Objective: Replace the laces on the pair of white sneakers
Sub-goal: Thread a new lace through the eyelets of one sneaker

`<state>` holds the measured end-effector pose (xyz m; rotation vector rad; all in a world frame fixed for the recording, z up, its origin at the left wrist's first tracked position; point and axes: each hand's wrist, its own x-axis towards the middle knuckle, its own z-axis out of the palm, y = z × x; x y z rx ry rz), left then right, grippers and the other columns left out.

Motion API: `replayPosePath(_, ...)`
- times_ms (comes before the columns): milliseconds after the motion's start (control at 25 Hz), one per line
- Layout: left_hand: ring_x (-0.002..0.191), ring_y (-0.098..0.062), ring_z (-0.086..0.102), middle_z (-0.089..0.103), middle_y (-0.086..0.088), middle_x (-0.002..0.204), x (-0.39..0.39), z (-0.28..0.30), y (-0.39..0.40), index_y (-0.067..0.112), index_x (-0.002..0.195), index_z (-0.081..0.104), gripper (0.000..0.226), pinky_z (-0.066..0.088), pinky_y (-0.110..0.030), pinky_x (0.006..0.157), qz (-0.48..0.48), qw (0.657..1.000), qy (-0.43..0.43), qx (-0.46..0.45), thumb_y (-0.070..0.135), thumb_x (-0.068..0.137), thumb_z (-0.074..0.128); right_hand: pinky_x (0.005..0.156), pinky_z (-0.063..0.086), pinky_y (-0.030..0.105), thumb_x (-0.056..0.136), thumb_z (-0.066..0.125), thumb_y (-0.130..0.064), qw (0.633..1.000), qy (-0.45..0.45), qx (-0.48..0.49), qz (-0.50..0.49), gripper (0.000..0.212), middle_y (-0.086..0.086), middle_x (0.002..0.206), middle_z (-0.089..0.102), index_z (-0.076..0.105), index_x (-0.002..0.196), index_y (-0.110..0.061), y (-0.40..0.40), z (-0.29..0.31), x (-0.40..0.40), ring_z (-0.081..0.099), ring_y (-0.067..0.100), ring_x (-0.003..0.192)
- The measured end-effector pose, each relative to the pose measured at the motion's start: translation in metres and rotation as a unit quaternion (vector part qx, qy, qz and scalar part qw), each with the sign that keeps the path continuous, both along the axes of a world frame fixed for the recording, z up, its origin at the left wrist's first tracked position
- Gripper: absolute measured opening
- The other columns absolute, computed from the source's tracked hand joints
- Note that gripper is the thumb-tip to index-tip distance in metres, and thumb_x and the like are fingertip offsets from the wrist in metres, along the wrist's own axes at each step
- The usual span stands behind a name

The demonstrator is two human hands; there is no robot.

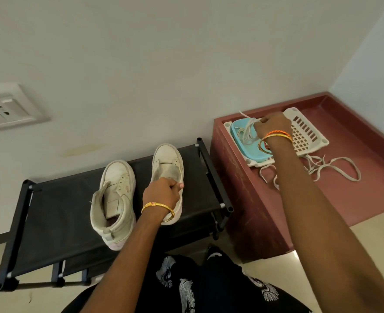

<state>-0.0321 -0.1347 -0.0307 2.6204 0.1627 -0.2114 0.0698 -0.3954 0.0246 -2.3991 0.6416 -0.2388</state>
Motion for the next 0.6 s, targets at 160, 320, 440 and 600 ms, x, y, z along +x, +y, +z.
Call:
replayPosePath(160, 0.087, -0.016, 0.062, 0.071, -0.006, 0.1, -0.007, 0.004, 0.003, 0.012, 0.107, 0.071, 0.031, 0.042, -0.021, 0.078, 0.022, 0.998, -0.005, -0.059, 0.035, 0.09, 0.058, 0.051, 0.042, 0.023, 0.084, 0.055, -0.007, 0.972, -0.025, 0.2, 0.12, 0.013, 0.005, 0.071, 0.062, 0.064, 0.081, -0.015, 0.032, 0.047, -0.041, 0.056, 0.014, 0.063)
replayPosePath(320, 0.095, -0.015, 0.061, 0.069, -0.007, 0.106, -0.008, 0.022, 0.005, 0.009, 0.113, 0.066, 0.032, 0.046, -0.023, 0.085, 0.01, 0.992, 0.012, -0.128, 0.03, 0.089, 0.062, 0.041, 0.039, 0.017, 0.083, 0.046, 0.005, 0.942, -0.023, 0.277, 0.188, 0.036, -0.006, 0.06, 0.066, 0.068, 0.087, -0.023, 0.074, 0.048, -0.076, 0.058, 0.004, 0.05)
replayPosePath(440, 0.092, -0.011, 0.063, 0.065, 0.001, 0.099, -0.014, 0.045, 0.004, 0.019, 0.131, 0.052, 0.057, 0.051, -0.026, 0.084, 0.022, 0.942, -0.054, -0.332, 0.04, 0.081, 0.069, 0.041, 0.038, 0.013, 0.084, 0.046, 0.005, 0.941, -0.014, 0.251, 0.227, 0.039, -0.005, 0.065, 0.065, 0.067, 0.08, -0.028, 0.098, 0.025, -0.095, 0.055, -0.004, 0.044)
replayPosePath(600, 0.074, -0.016, 0.07, 0.07, -0.008, 0.088, -0.009, 0.051, 0.013, 0.01, 0.114, 0.064, 0.033, 0.058, -0.029, 0.074, 0.081, 0.877, -0.126, -0.456, 0.016, 0.082, 0.071, 0.044, 0.035, 0.003, 0.085, 0.047, 0.004, 0.934, 0.008, 0.231, 0.273, 0.037, -0.008, 0.074, 0.065, 0.072, 0.094, -0.021, 0.127, -0.002, -0.093, 0.055, -0.008, 0.052)
